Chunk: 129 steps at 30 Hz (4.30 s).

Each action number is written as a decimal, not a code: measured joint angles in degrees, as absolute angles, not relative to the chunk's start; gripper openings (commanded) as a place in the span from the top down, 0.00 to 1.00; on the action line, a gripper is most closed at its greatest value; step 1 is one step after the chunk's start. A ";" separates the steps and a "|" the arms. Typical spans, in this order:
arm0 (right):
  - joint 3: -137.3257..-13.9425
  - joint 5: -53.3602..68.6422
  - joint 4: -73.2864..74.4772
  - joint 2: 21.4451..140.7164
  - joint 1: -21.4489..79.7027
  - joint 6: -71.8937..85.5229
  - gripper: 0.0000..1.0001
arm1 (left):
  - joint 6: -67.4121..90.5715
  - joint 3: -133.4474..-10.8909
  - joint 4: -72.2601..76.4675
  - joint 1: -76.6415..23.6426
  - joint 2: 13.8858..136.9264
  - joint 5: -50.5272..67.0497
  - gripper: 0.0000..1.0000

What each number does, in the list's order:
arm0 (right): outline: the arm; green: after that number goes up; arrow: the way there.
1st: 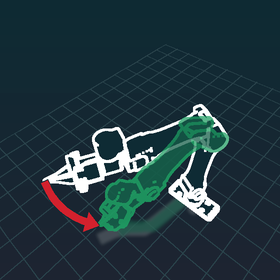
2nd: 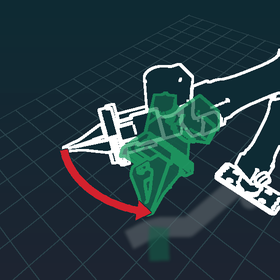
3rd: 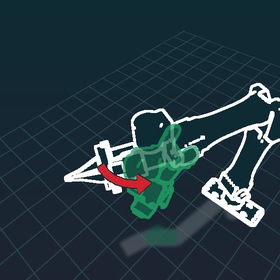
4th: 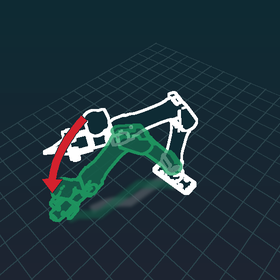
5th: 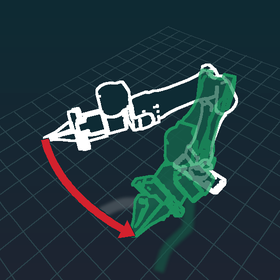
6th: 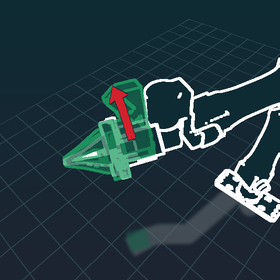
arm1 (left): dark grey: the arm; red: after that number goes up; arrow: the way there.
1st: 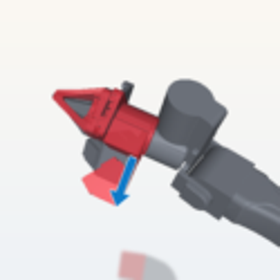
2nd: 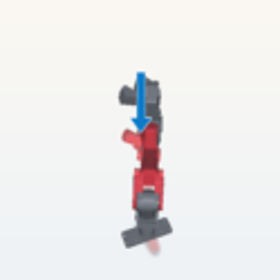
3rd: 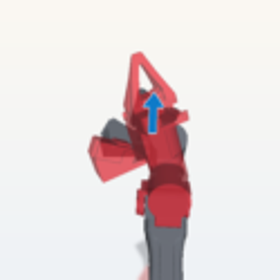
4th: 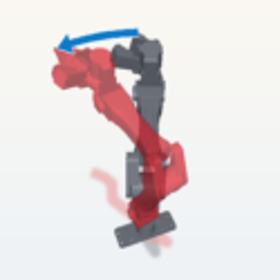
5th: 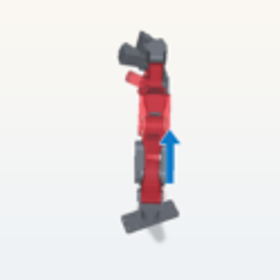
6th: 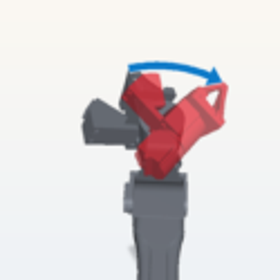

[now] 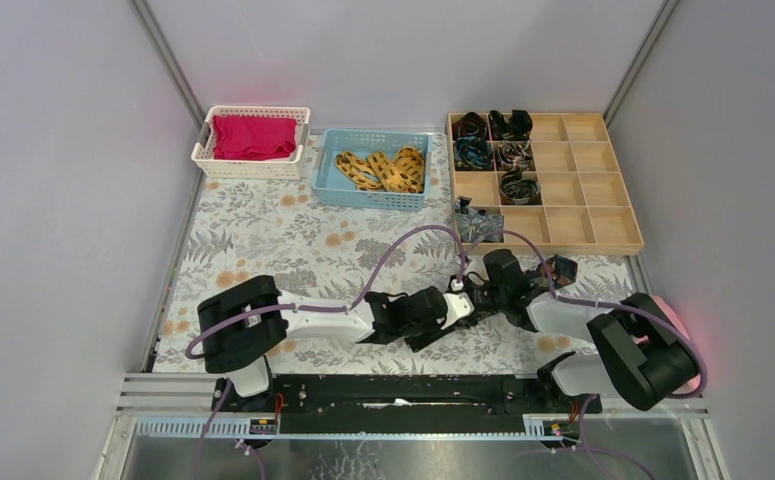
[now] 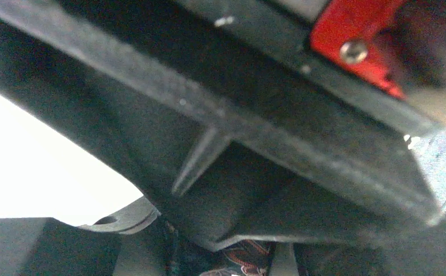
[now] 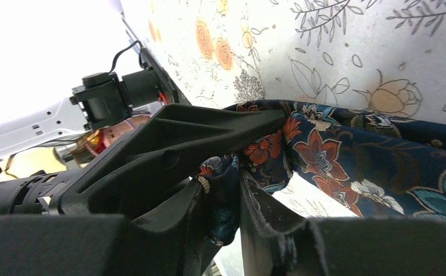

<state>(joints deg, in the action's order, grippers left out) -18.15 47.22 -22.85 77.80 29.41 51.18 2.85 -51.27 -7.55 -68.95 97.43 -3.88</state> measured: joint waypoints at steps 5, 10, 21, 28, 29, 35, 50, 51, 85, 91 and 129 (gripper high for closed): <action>-20.75 42.04 -12.71 74.37 29.41 46.37 0.69 | 3.16 -51.29 -7.44 -68.88 97.45 -3.90 0.51; -23.66 35.59 -4.34 73.95 29.45 40.69 0.65 | 5.15 -52.16 -8.08 -67.44 98.19 -3.84 0.48; -26.94 26.17 5.04 75.13 29.45 34.81 0.58 | 5.69 -54.37 -9.15 -66.76 99.70 -2.33 0.47; -28.99 21.47 8.86 74.72 29.52 33.26 0.58 | 5.69 -54.37 -9.08 -66.17 99.70 -1.23 0.47; -29.36 20.36 9.76 74.30 29.52 33.04 0.58 | 5.69 -54.37 -9.08 -66.15 99.70 -1.15 0.47; -30.04 15.27 14.06 69.71 29.52 31.68 0.58 | 5.72 -54.37 -9.04 -65.84 99.70 -0.19 0.44; -30.17 10.52 20.27 58.57 29.52 29.78 0.58 | 6.70 -57.47 -10.79 -65.39 99.72 3.38 0.18; -30.17 10.39 20.53 58.08 29.52 29.76 0.57 | 6.70 -57.54 -10.74 -65.23 99.72 3.55 0.18; -60.29 -35.29 42.28 80.99 75.59 39.97 0.30 | 15.49 -54.98 -12.56 -61.01 39.27 -11.94 0.01; -63.81 -38.11 44.03 89.43 77.95 42.59 0.29 | 17.23 -53.82 -17.65 -61.01 36.03 -16.99 0.01; -59.00 -32.25 33.63 100.44 67.70 46.28 0.80 | 19.42 -52.73 -20.71 -61.01 34.00 -18.00 0.01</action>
<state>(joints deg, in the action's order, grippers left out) -59.00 -32.25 33.63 100.44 67.70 46.28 19.42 -52.73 -20.71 -61.01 34.00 -18.00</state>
